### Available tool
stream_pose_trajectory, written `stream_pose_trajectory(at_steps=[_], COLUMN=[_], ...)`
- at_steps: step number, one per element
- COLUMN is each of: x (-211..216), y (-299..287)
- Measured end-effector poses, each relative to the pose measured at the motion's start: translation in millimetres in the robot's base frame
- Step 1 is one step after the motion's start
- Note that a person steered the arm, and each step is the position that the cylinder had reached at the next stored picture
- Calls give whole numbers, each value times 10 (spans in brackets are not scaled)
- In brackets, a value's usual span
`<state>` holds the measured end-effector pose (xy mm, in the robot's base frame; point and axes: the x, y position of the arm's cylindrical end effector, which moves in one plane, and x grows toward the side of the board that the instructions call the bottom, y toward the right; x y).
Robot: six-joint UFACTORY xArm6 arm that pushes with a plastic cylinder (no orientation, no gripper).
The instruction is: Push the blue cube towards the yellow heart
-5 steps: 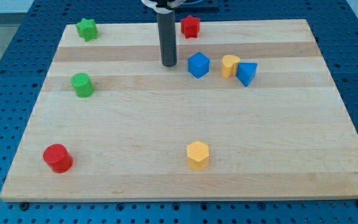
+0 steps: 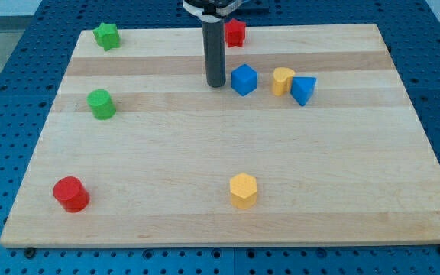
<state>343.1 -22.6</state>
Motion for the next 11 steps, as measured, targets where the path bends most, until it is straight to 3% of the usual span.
stream_pose_trajectory(at_steps=[11], x=[139], y=[229])
